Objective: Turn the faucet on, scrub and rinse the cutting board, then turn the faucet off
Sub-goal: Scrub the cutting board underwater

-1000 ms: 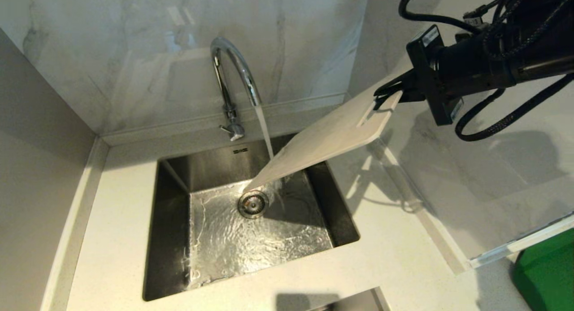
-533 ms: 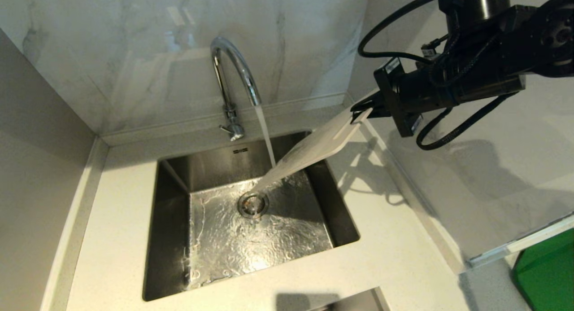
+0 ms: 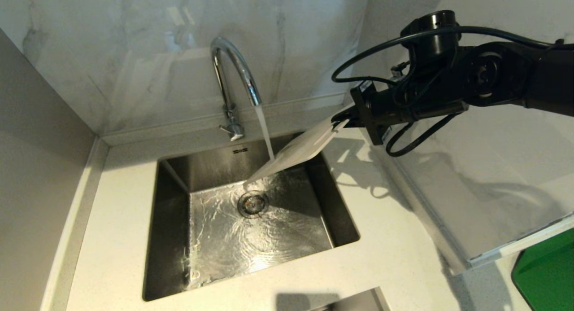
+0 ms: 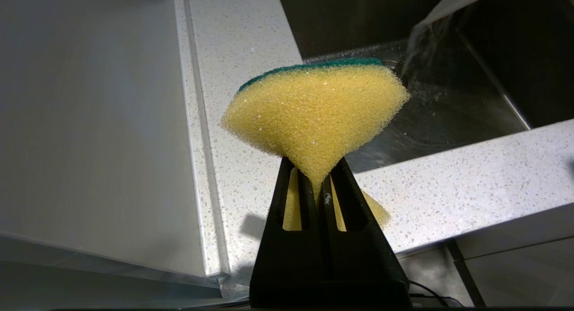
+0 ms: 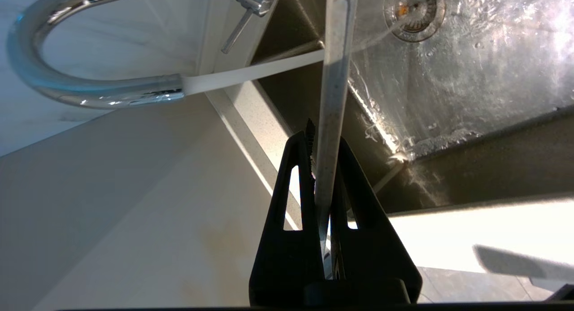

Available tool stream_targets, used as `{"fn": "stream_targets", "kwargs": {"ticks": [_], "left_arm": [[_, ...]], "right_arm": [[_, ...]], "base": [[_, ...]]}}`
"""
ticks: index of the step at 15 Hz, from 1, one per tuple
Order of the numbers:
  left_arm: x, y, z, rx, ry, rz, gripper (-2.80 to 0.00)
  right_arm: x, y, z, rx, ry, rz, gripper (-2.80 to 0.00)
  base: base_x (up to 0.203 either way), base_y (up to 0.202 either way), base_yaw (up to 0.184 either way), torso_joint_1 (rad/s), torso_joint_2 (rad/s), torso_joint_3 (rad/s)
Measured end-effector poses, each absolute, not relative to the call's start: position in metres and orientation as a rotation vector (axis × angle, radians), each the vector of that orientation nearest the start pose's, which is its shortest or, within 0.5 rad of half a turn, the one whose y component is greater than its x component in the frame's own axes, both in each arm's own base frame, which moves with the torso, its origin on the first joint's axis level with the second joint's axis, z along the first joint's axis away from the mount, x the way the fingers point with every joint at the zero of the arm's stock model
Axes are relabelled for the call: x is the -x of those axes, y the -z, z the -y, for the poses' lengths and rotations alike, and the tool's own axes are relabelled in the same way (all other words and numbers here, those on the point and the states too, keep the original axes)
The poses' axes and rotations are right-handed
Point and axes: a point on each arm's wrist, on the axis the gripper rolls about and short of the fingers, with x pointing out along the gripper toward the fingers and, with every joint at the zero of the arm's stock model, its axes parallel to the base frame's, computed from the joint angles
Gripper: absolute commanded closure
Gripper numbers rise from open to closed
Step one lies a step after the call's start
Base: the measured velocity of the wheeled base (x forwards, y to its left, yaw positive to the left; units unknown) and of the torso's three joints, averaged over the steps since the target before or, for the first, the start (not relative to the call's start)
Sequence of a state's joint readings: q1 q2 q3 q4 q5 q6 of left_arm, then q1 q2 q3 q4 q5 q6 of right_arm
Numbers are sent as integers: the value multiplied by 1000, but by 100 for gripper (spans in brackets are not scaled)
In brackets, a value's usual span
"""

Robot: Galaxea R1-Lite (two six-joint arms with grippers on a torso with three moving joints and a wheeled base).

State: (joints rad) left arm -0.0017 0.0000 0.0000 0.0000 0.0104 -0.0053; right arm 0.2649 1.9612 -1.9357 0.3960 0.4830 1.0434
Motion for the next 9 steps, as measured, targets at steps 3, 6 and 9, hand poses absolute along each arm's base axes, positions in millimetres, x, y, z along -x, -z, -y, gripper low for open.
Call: {"fn": "stream_targets", "kwargs": {"ticks": [3, 6, 9], "left_arm": [[23, -75, 0, 6, -9, 0, 0], [23, -75, 0, 6, -9, 0, 0], [23, -75, 0, 5, -9, 0, 0]], "right_arm": [[-374, -296, -117, -1024, -448, -807, 0], [-375, -294, -120, -1024, -449, -817, 0], [-363, -304, -116, -1024, -444, -818, 0]], "base": [[0, 0, 0, 0, 0, 0], [0, 0, 0, 0, 0, 0], [0, 0, 0, 0, 0, 0]]}}
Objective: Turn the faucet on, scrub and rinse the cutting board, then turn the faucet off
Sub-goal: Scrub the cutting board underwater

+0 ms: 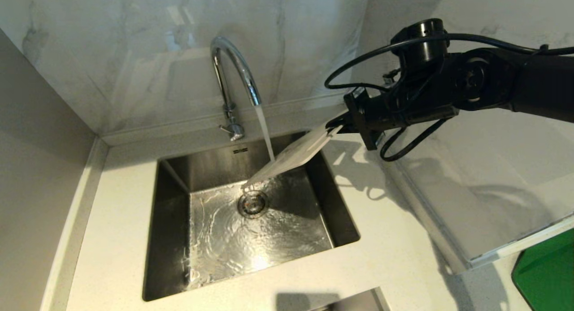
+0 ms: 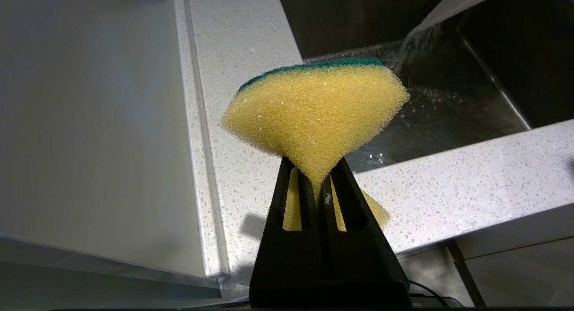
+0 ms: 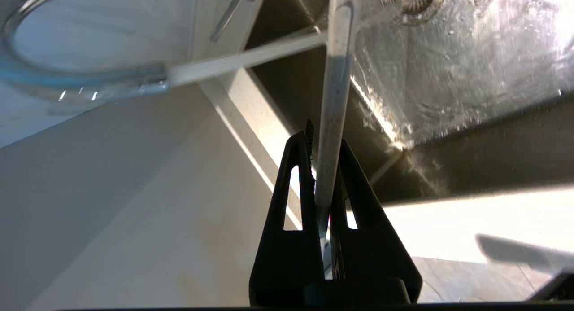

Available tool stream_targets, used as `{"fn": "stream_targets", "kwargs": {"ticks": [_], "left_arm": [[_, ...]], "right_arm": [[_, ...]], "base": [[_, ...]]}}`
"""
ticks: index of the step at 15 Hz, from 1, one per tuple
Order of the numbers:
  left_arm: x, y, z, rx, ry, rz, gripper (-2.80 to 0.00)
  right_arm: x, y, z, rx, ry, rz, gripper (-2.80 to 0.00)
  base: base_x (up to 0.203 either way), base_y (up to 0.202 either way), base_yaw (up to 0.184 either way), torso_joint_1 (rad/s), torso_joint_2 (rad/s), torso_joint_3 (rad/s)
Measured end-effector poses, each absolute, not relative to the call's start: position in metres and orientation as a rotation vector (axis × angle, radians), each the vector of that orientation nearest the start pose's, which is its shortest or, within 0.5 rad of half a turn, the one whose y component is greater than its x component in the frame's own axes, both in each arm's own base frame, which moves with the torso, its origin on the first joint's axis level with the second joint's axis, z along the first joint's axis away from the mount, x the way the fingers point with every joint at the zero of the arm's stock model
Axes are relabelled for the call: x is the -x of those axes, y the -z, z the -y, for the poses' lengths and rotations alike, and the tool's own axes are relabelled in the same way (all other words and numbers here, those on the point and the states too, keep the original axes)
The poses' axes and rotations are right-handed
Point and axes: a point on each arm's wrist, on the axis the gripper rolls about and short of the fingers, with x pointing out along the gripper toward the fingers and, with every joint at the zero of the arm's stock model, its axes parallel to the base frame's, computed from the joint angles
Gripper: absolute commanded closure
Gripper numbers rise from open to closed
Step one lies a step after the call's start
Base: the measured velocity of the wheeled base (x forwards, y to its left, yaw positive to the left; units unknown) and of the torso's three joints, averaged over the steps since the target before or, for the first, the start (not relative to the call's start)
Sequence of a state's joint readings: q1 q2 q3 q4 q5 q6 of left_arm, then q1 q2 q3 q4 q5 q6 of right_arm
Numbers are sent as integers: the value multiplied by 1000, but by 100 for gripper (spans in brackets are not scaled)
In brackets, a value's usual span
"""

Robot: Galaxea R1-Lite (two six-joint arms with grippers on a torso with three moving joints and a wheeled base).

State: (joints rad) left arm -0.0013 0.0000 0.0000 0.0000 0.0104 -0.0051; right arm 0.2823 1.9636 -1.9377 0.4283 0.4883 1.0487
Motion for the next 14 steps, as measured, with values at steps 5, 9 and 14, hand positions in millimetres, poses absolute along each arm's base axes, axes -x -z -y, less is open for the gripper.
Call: {"fn": "stream_targets", "kwargs": {"ticks": [5, 9, 14], "left_arm": [[23, -75, 0, 7, -9, 0, 0], [23, -76, 0, 7, -9, -4, 0], [23, -76, 0, 2, -7, -21, 0]], "right_arm": [[-319, -333, -102, -1025, -410, -850, 0], [-277, -359, -90, -1025, -410, -843, 0], [-222, -375, -73, -1028, -385, -876, 0]], "base": [[0, 0, 0, 0, 0, 0], [0, 0, 0, 0, 0, 0], [0, 0, 0, 0, 0, 0]]}}
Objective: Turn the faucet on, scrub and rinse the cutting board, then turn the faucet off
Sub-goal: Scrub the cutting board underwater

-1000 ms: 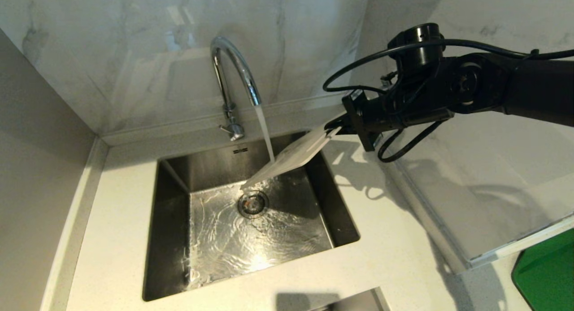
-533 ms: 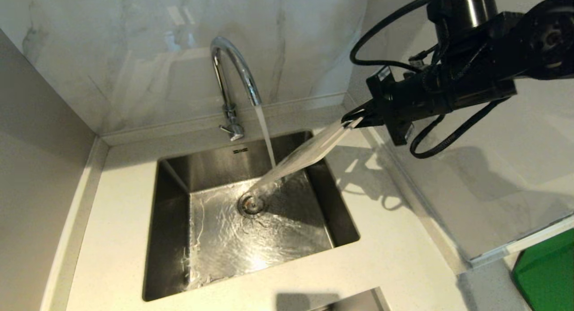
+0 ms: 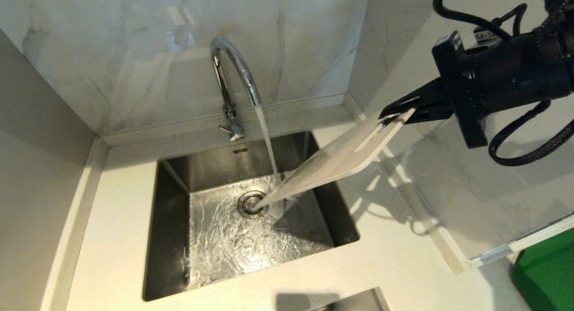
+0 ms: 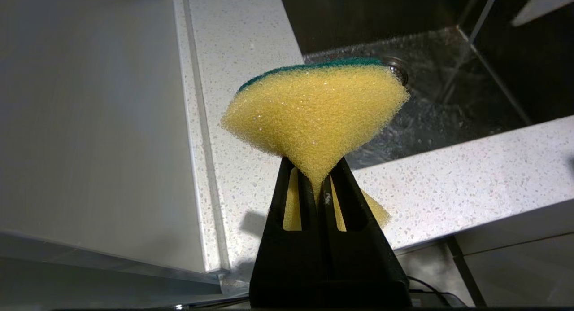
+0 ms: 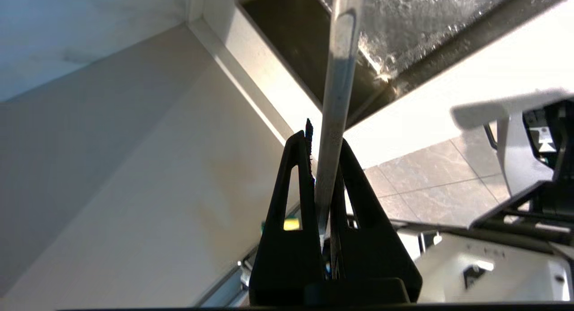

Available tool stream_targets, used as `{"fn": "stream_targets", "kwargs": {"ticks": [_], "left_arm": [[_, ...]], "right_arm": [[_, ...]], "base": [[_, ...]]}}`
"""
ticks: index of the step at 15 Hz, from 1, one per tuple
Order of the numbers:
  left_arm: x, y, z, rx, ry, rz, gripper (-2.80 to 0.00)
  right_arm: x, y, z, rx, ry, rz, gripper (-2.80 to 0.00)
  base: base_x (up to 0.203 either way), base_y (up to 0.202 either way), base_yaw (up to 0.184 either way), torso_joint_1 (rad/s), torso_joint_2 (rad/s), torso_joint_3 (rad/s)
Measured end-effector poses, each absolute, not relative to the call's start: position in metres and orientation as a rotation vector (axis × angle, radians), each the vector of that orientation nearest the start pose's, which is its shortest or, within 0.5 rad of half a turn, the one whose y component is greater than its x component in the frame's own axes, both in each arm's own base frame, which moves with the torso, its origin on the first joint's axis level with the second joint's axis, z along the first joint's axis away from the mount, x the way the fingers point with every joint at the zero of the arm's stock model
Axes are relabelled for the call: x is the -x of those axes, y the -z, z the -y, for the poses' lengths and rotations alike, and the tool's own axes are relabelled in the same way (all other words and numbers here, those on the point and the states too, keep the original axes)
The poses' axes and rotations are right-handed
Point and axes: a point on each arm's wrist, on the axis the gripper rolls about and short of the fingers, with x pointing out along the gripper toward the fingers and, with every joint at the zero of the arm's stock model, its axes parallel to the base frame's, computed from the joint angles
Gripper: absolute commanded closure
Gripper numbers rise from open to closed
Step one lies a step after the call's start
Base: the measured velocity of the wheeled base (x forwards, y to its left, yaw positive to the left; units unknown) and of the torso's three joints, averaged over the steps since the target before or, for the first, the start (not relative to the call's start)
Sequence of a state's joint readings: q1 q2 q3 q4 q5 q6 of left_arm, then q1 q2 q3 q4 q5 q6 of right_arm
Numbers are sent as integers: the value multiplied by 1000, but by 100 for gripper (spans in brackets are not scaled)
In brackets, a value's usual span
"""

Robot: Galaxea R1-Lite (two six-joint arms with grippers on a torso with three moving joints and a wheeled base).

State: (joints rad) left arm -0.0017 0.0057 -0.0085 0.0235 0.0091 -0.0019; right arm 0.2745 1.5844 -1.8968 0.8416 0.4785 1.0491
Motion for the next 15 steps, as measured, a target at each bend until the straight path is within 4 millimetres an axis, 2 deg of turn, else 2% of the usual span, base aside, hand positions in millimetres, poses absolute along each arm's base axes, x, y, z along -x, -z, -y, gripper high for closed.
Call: {"fn": "stream_targets", "kwargs": {"ticks": [3, 7, 10, 12, 15], "left_arm": [[24, -76, 0, -29, 11, -38, 0], [34, -94, 1, -51, 30, -64, 0], [38, -107, 2, -96, 107, -98, 0], [37, -115, 3, -102, 161, -105, 0], [34, -116, 4, -95, 211, -129, 0]], "right_arm": [[-205, -380, -69, -1028, -391, -870, 0], [-195, -382, -66, -1026, -391, -871, 0], [-185, -381, -63, -1011, -380, -897, 0], [-179, -378, -62, -942, -380, -922, 0], [-172, -368, -58, -721, -359, -952, 0]], "base": [[0, 0, 0, 0, 0, 0], [0, 0, 0, 0, 0, 0], [0, 0, 0, 0, 0, 0], [0, 0, 0, 0, 0, 0], [0, 0, 0, 0, 0, 0]]}}
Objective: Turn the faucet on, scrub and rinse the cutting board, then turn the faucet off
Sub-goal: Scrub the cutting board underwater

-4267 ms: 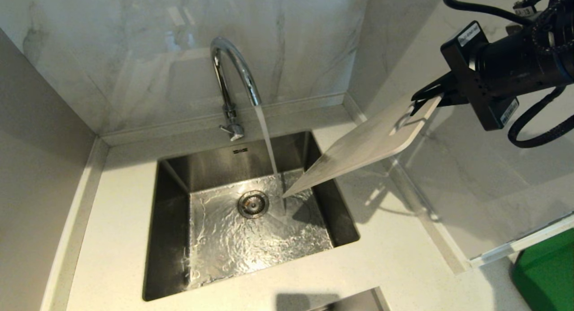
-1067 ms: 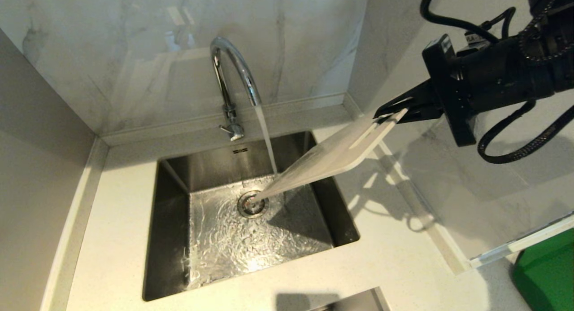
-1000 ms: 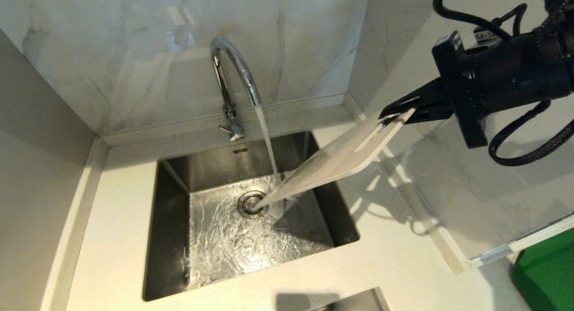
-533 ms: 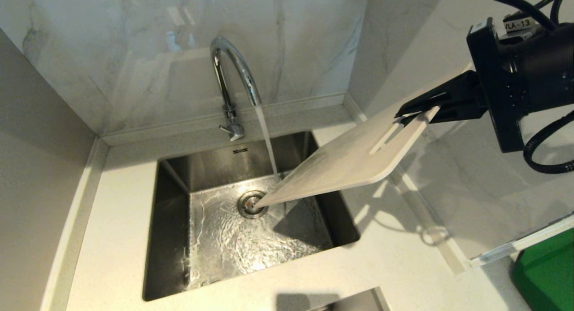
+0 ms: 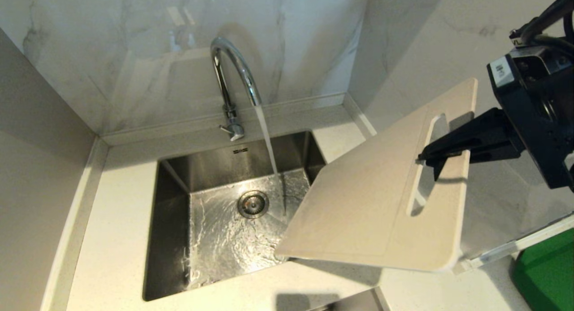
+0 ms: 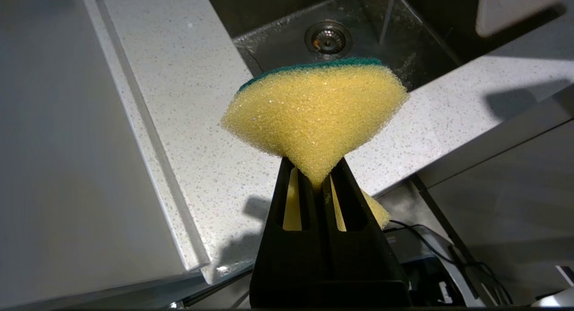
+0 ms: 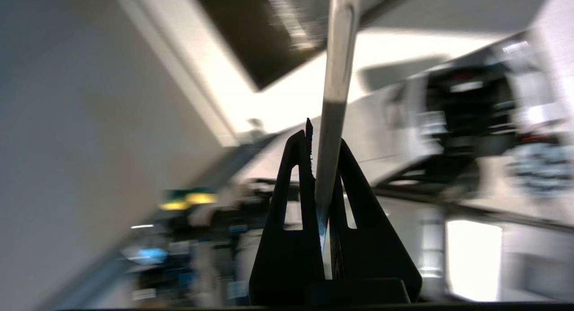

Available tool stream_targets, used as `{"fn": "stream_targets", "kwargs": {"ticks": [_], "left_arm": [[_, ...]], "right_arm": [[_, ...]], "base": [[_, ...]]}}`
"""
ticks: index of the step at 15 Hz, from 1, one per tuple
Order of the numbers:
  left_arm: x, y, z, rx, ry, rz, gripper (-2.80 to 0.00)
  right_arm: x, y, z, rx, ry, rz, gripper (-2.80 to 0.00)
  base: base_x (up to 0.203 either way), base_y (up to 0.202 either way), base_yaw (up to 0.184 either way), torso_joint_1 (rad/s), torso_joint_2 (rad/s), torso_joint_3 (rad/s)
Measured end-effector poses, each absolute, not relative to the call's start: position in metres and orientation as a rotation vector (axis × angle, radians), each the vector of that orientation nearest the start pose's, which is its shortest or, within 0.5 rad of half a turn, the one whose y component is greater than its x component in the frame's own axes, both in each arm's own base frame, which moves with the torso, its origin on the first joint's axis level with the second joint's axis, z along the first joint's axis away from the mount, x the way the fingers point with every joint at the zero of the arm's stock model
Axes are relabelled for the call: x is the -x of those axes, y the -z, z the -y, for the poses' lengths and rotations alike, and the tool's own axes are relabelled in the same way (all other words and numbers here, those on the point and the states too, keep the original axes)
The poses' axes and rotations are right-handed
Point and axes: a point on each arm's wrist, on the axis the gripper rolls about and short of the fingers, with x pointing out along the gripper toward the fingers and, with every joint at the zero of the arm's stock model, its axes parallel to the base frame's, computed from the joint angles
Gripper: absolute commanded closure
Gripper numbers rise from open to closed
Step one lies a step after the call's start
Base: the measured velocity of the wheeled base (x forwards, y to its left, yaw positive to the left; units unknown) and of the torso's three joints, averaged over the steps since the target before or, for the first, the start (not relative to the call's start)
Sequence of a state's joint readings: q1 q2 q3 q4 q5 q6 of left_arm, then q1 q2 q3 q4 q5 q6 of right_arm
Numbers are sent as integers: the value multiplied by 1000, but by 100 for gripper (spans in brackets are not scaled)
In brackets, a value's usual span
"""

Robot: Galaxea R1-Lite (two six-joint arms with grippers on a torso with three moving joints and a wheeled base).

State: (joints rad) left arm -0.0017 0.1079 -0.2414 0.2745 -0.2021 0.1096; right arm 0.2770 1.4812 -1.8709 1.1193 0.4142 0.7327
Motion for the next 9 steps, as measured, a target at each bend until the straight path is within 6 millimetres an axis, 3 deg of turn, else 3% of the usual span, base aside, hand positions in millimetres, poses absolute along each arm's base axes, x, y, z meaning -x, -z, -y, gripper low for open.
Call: {"fn": "stream_targets", "kwargs": {"ticks": [5, 9], "left_arm": [[33, -114, 5, -78, 227, -146, 0], [33, -113, 5, -75, 230, -150, 0]], "right_arm": [[-181, -363, -59, -463, -372, -894, 0], [-190, -373, -64, -512, -409, -828, 0]], "base": [[0, 0, 0, 0, 0, 0], [0, 0, 0, 0, 0, 0]]}}
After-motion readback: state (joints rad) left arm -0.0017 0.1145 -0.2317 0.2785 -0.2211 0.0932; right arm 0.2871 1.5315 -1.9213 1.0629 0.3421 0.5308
